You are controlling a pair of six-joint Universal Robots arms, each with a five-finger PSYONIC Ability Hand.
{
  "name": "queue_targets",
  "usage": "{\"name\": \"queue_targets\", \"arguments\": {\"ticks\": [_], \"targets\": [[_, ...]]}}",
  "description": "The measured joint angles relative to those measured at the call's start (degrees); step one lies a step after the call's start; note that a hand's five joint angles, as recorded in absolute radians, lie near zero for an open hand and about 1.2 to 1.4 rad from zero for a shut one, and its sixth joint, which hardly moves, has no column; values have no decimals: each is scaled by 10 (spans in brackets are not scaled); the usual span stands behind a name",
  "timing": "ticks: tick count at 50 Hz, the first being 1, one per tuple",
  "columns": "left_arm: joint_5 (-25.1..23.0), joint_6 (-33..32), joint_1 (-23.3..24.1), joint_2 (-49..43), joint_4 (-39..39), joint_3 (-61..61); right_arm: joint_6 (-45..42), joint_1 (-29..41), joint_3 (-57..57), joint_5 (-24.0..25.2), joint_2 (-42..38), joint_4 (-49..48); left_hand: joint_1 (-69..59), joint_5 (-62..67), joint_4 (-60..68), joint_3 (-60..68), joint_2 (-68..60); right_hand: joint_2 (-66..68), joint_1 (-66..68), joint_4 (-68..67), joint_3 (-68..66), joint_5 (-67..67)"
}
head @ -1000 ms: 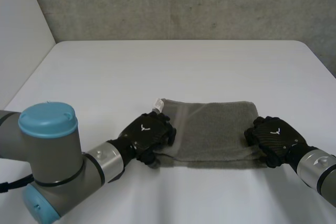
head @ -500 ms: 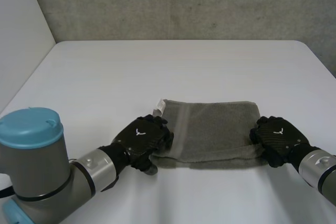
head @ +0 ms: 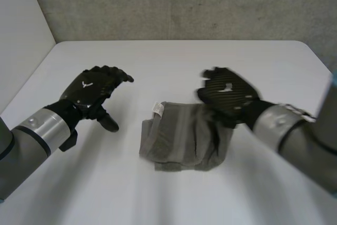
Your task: Fold the towel.
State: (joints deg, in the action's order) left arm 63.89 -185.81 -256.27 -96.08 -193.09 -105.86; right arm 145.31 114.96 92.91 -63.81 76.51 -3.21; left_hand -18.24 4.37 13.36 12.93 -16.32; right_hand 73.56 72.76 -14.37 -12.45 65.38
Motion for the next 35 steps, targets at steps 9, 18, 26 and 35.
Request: {"name": "queue_targets", "arguments": {"ticks": [9,18,26,35], "targets": [[4,12,-3,-6,-32,2,1,152,-82,-31,-114,-4,0,0,0,0,0,0,0,0,0,0],[5,34,-2,-9,-48,2,1,209,-107,-49,-200,-7,0,0,0,0,0,-157,-157,0,0,-155],[5,45,5,-16,-53,13,27,191,-79,-111,-156,-5,0,0,0,0,0,-485,-529,0,0,-570],[12,85,32,-54,-57,56,142,110,-9,-135,-14,7,0,0,0,0,0,-591,-584,0,0,-618]]}}
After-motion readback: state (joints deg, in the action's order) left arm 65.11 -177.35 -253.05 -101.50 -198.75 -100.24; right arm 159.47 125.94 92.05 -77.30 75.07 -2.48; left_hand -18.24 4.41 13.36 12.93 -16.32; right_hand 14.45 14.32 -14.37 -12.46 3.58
